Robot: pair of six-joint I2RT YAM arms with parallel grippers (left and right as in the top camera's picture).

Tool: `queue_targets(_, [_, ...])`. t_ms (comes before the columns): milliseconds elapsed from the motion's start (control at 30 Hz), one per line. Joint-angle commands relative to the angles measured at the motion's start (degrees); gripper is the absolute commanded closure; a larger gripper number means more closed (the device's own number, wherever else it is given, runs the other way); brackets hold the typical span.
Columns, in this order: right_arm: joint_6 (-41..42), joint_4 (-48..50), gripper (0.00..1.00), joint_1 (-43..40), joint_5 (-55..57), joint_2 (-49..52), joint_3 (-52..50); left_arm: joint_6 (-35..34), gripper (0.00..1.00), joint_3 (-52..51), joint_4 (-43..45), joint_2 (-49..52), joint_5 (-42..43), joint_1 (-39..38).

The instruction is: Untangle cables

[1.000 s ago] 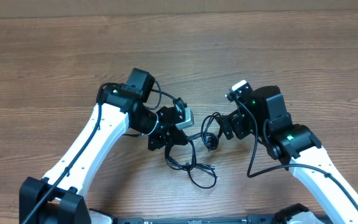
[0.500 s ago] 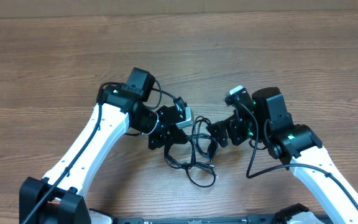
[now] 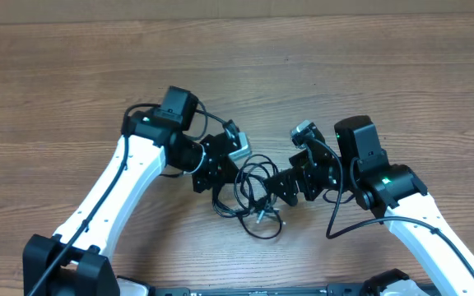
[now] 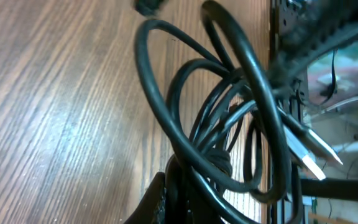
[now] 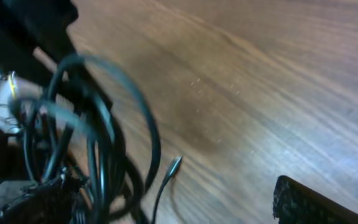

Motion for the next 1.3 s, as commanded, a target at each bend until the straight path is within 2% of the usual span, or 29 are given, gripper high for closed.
queue_targets(0, [-0.07,-1.64,0.0,-0.09,-3.82,-0.33,1.49,-2.23,0.96,0.17,0.66,-0.66,5.57,2.43])
queue_targets(200, [-0.04,-2.99,0.0,-0.09,-4.57,-0.33,1.49,-2.21,0.96,0.17,1.01,-0.66,7.41,4.13])
queue_targets(500, [-0.02,-1.42,0.0,-0.09,-12.83,-0.42,1.49,-2.25,0.96,0.17,1.01,-0.66,9.16,5.07])
queue_targets(800, [0.22,7.89,0.0,-0.09,-27.21,-1.7,1.55,-7.41,0.96,0.17,0.94,-0.66,11.06,9.75])
queue_targets(933, [0.17,9.35,0.0,-0.09,-26.91,-1.81,1.55,-7.26,0.96,0.17,1.01,-0.66,15.39,11.5])
queue_targets(1067, [0.24,9.84,0.0,-0.11,-24.09,-1.81,1.55,-5.81,0.96,0.17,0.7,-0.66,15.72,11.82])
queue_targets(1267, [11.28,16.96,0.0,-0.98,-21.51,-1.84,1.55,-3.3,0.96,0.17,-0.35,-0.66,15.72,11.85])
